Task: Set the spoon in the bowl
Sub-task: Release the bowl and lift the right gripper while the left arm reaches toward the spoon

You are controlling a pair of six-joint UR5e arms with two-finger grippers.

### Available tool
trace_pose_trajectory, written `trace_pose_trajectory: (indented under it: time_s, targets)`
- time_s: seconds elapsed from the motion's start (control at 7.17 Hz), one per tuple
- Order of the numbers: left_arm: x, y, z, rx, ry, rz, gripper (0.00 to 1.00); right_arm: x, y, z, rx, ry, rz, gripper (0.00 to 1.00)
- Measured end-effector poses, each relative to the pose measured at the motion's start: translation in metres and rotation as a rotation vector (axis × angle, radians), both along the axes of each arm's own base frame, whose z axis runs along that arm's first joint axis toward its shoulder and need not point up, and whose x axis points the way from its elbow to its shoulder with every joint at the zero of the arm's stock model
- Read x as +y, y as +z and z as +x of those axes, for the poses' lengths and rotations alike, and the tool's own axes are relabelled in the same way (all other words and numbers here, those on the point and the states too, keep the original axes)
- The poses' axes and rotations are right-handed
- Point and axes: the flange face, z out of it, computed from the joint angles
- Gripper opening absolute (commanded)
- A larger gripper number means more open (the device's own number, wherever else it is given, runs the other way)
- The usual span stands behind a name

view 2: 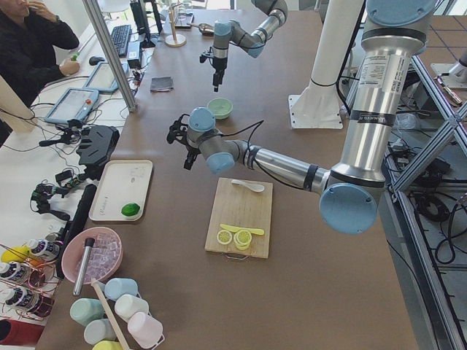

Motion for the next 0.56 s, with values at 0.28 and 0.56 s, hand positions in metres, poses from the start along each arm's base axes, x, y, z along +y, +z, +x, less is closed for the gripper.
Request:
trace_pose_trajectory:
  time_s: [0.28,0.56]
  targets:
    - [0.05,0.013,0.015,-0.022,0.037,0.004,0.98,-0.012,0.024,0.053,0.0,-0.006,0.012,1.0]
    - [0.09,0.041,0.028,-0.057,0.057,0.016,0.98,-0.018,0.043,0.073,0.015,-0.022,0.04,1.0]
